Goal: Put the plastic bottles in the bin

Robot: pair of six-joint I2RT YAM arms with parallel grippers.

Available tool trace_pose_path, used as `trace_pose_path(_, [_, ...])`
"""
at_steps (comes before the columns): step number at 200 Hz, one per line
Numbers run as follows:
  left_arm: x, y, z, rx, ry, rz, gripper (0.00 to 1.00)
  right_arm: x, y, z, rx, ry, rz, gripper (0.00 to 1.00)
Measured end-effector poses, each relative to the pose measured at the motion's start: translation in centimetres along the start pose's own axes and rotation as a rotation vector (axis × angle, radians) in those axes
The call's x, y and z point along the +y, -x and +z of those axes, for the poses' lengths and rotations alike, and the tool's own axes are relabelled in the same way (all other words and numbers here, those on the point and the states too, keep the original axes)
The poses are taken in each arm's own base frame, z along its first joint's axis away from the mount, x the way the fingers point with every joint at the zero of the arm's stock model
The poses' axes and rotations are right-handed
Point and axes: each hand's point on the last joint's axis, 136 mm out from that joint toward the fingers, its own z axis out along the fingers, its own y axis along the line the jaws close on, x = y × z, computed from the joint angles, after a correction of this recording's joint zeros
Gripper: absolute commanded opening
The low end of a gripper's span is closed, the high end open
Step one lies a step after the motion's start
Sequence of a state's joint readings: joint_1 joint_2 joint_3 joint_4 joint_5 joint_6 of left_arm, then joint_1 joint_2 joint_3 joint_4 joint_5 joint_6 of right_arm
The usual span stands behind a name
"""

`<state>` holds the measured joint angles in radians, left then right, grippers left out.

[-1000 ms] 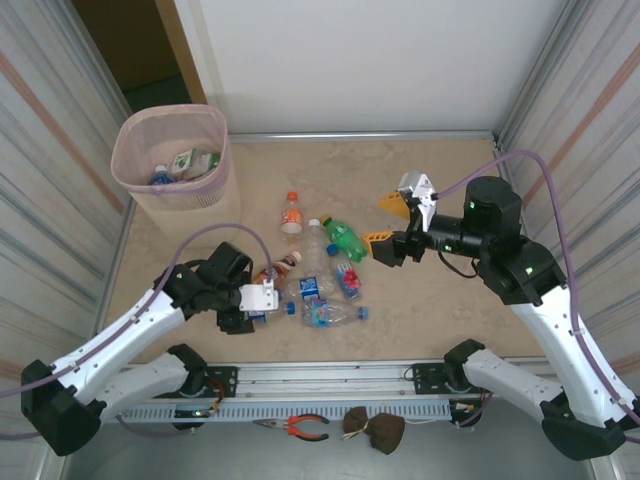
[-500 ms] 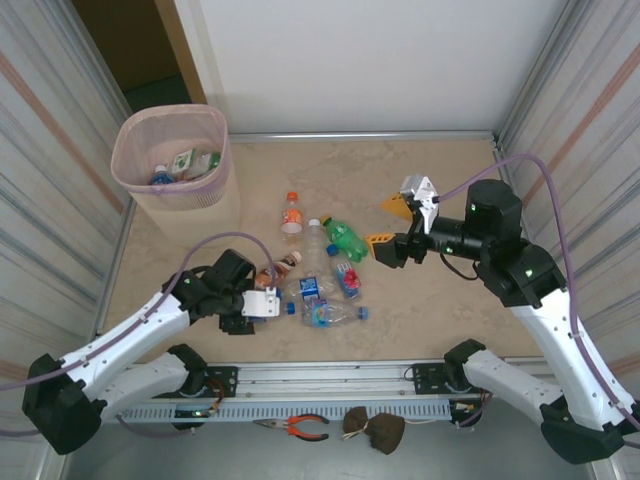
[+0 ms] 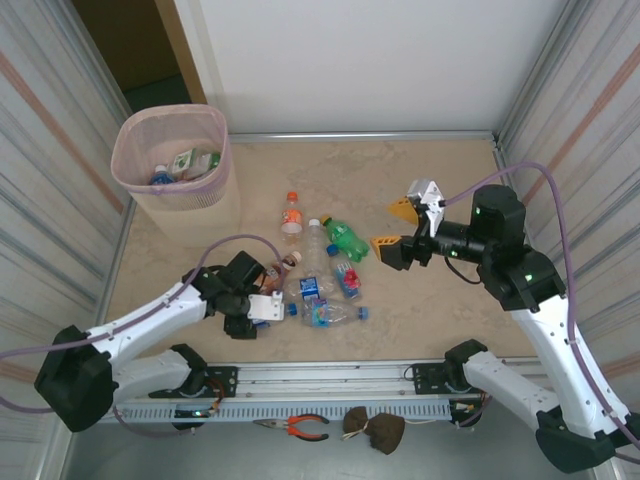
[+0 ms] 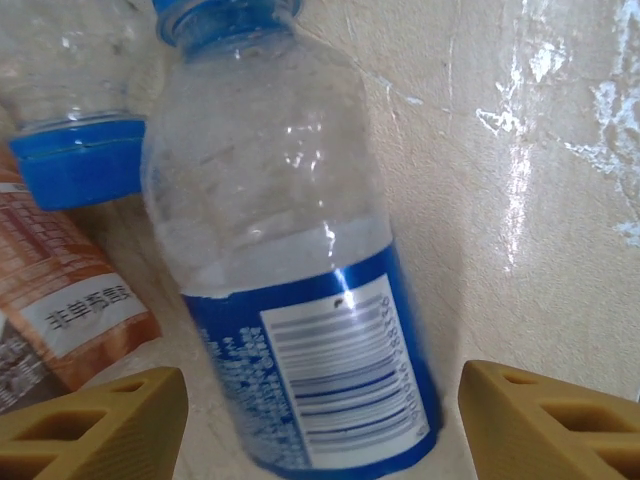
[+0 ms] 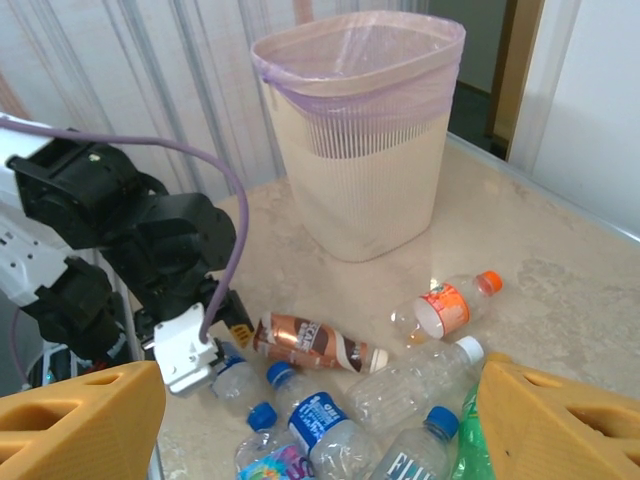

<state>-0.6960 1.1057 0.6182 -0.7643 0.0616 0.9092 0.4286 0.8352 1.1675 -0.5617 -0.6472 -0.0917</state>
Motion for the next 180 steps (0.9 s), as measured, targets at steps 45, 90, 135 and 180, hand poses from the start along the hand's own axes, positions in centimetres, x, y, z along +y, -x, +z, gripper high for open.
trace_pose_path(45, [-0.5, -0.5, 1.4, 0.047, -0.06, -0.005, 0.72, 0.0, -0.3, -0.4, -0.014, 0.002, -0.007, 0.81])
trace_pose_path(90, [-0.9, -0.9, 2.5, 0.083, -0.106, -0.009, 0.67, -0.3, -0.7, -0.6, -0.015, 0.0, -0.011, 0.81])
trace_pose_path(135, [-1.0, -1.0, 2.8, 0.09, -0.113, -0.016, 0.57, -0.3, -0.9, -1.0, -0.023, -0.001, -0.015, 0.81])
trace_pose_path(180, [-0.6, -0.8, 2.3, 0.074, -0.087, -0.014, 0.51, -0.1, -0.8, -1.2, -0.03, 0.005, -0.018, 0.81])
